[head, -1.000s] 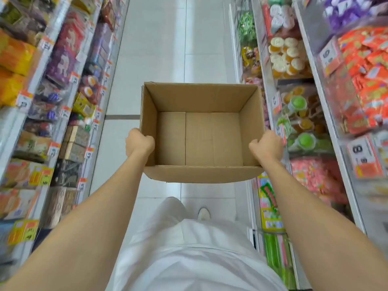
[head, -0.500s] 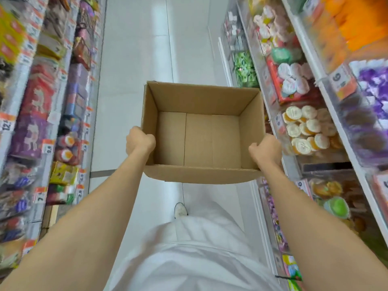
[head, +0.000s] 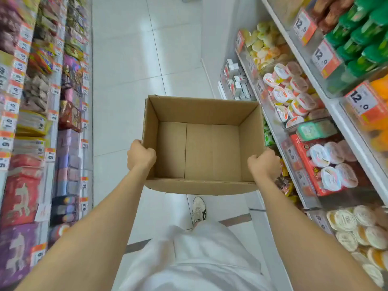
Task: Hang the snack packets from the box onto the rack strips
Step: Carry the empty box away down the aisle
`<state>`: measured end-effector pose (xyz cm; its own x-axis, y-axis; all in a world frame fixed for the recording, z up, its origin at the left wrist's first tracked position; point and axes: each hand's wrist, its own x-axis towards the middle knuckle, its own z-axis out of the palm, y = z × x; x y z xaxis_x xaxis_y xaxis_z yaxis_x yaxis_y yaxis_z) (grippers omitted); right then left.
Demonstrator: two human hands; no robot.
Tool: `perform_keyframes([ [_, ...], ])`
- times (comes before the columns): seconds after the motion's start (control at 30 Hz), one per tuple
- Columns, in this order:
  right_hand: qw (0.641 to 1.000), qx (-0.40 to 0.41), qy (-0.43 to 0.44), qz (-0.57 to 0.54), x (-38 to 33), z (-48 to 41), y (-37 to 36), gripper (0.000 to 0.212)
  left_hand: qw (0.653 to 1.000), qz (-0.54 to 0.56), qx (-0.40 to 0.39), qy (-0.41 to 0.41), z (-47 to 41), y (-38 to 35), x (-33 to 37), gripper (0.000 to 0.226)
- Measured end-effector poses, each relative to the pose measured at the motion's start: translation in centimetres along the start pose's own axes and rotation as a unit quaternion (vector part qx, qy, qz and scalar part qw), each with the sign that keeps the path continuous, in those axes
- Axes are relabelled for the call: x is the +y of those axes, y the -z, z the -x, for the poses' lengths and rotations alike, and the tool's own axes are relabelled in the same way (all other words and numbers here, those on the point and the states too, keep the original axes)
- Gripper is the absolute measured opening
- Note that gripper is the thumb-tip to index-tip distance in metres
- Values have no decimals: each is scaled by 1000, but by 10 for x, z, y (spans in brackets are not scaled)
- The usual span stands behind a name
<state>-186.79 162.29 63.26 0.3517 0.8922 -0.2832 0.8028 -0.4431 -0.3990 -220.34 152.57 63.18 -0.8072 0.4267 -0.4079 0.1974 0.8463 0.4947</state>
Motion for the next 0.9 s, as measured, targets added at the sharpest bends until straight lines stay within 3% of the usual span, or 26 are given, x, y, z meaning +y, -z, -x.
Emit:
perform_keyframes([
  [0.53,994,44,-98,-36,-329,-204,-86,24,995,-30,-56,-80,-360,11,278,32],
  [0.9,957,84,-257,-101,-459,-297,-148,15,962,-122,-137,-200,-549,-31,474,29],
])
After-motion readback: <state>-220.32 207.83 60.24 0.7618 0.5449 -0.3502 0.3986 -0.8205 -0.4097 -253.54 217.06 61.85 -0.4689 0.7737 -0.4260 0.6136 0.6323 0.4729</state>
